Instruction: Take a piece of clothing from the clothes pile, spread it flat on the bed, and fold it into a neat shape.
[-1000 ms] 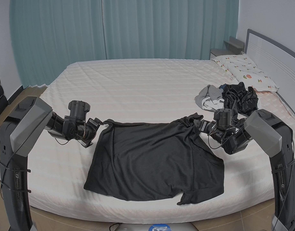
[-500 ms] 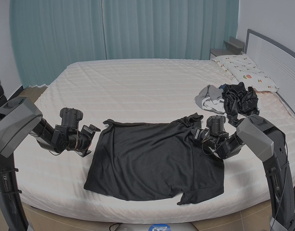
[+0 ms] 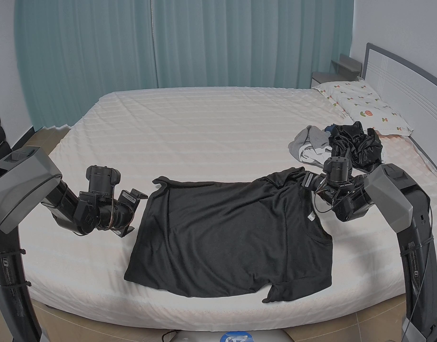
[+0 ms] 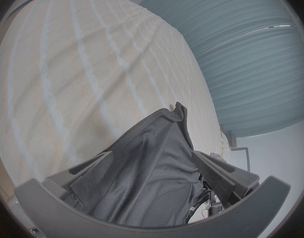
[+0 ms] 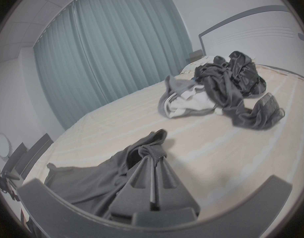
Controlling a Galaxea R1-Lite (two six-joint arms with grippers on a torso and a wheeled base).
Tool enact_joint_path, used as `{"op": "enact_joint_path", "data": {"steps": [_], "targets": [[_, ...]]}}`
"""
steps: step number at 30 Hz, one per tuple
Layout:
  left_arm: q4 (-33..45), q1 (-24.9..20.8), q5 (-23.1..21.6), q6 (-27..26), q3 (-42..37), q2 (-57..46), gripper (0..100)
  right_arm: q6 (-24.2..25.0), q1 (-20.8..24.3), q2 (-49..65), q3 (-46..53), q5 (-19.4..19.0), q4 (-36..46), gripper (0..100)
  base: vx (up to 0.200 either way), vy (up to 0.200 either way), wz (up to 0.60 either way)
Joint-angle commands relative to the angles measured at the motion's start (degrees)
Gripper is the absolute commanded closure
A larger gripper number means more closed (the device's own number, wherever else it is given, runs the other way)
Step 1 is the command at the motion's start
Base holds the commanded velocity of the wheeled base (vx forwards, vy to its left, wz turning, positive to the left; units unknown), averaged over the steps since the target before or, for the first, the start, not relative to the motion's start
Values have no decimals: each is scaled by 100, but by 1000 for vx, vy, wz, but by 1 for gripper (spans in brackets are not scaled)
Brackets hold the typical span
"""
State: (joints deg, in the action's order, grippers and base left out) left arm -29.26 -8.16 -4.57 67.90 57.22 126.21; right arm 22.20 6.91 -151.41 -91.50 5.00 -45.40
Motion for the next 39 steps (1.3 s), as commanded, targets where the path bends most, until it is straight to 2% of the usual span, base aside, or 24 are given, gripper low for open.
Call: {"op": "enact_joint_path", "data": {"steps": [1, 4, 5, 11, 16, 19, 21, 25, 31, 35, 39], "targets": [[-27, -2, 0, -5, -88, 35, 0, 13, -234, -179, -272, -139, -4, 100, 0, 0, 0], [-27, -11, 0, -14, -115, 70, 0, 13, -278, -363, -368, -227, -13, 100, 0, 0, 0], [-27, -11, 0, -14, -124, 79, 0, 21, -278, -434, -412, -245, -39, 0, 0, 0, 0], [-27, -11, -9, -14, -132, 88, 0, 21, -313, -416, -149, -298, -250, 0, 0, 0, 0], [-27, -11, -9, -93, -229, 27, 0, 30, -515, 349, 1126, -869, -356, 0, 0, 0, 0], [-80, -37, 0, -251, -370, -9, 0, 83, -559, 735, 1899, -966, -742, 0, 0, 0, 0], [-247, -55, 53, -339, -493, -158, 0, 267, -568, 1131, 2585, -957, -1120, 0, 0, 0, 0], [-432, -107, 9, -339, -651, -351, 0, 478, -568, 1729, 3437, -957, -1270, 0, 0, 0, 0], [-414, -318, 18, -348, -871, -633, 0, 1322, -480, 2845, 5186, -992, -1648, 0, -33, 0, 0], [-432, -327, 9, -357, -1073, -844, 0, 1480, -340, 3003, 5784, -1001, -1780, 0, -200, 0, 0], [-467, -389, 53, -383, -1477, -958, 0, 1849, -173, 3047, 6329, -992, -1911, 0, -200, 0, 0]]}}
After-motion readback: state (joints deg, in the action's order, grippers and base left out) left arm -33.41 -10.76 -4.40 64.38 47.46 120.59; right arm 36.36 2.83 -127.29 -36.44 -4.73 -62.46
